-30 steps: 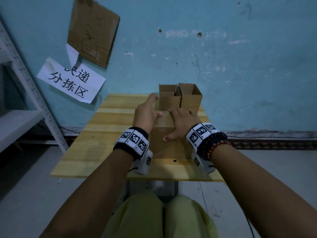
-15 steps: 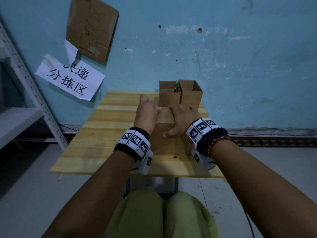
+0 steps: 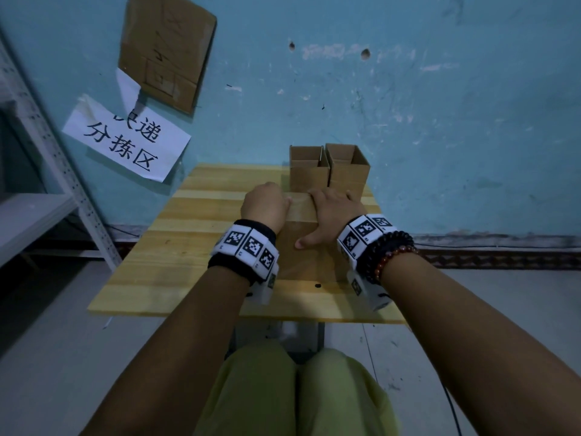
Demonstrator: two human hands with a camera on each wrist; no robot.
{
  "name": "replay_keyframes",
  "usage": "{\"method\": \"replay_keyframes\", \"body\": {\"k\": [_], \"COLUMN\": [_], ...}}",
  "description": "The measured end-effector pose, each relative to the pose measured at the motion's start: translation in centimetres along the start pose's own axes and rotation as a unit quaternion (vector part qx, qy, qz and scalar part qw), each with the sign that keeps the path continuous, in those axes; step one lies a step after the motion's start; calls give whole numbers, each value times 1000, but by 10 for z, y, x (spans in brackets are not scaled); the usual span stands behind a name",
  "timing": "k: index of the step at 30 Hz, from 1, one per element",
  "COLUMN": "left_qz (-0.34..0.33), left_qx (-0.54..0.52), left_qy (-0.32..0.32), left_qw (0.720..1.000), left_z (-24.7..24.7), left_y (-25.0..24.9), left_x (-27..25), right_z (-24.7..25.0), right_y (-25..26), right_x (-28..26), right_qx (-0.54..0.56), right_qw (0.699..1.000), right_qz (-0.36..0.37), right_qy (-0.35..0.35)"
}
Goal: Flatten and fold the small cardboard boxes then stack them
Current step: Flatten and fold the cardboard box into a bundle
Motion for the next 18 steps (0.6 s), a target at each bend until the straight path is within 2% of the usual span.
{"method": "replay_keyframes", "body": {"k": [4,9,14,18], "left_qz": [-14,-43,-63,-51], "left_qx": [54,84,61,-16], "left_qy": [36,50,52,63], "left_qw": [998,994,995,997], "left_z": [2,4,10,16], "left_y": [-5,-6,-1,10], "left_x": [6,7,4,5], "right_z": [0,1,3,3], "right_y": [1,2,2,2], "right_x": [-1,-2,-3,-3], "right_qx": [1,2,5,12], "right_qw": [1000,1000,1000,1000], "right_qz": [-2,-2,-2,-1], "right_qy": [-6,-1,0,2]}}
Point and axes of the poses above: each hand's wrist, its own x-axis towards the middle knuckle, its own z-axis out of the back of the hand, y = z × x, the point moved 1 cm from there along x, towards the middle knuckle, and after that the axes turned 3 degrees about -x, right-handed, at the moved point
